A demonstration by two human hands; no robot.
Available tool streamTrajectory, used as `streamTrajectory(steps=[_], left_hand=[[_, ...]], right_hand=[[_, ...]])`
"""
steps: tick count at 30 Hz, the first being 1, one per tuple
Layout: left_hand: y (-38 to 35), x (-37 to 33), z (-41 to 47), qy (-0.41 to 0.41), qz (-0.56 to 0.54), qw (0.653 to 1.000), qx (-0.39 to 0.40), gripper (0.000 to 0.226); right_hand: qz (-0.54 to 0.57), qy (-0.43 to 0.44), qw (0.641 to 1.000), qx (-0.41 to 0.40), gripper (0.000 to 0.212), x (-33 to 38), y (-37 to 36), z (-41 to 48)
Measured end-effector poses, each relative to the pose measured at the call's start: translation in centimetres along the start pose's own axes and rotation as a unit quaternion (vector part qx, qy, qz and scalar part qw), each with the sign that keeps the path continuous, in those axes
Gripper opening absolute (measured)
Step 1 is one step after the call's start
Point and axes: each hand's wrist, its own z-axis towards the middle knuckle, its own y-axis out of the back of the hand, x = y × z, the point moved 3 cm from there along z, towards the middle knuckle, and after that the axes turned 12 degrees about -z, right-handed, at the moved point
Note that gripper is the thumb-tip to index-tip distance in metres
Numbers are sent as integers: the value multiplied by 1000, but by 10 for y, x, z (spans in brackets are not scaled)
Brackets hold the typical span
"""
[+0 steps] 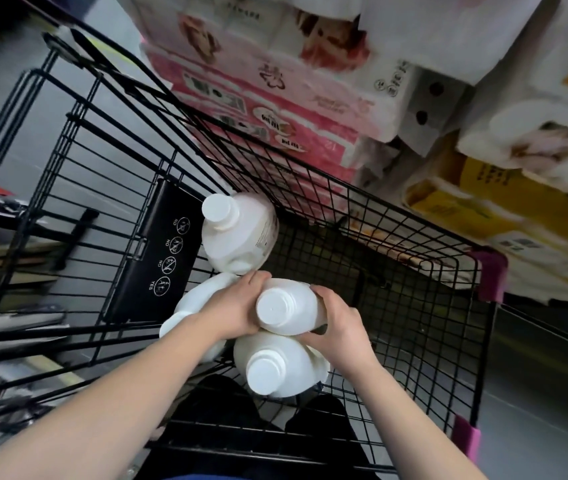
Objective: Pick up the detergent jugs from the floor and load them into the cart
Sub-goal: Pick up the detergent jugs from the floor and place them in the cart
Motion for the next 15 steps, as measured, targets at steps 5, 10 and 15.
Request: streamTrajectory(steps=[5,10,15], left_hand=[[10,4,-9,4,-24,1000,-13,100],[34,-8,-26,-4,-46,998,-38,95],[64,-39,-52,-39,-38,996,-77,89]], right_hand=[[52,0,999,13,84,-5,6,-8],[78,0,997,-26,78,1,27,-13],[91,34,994,-54,77,27,65,-25]])
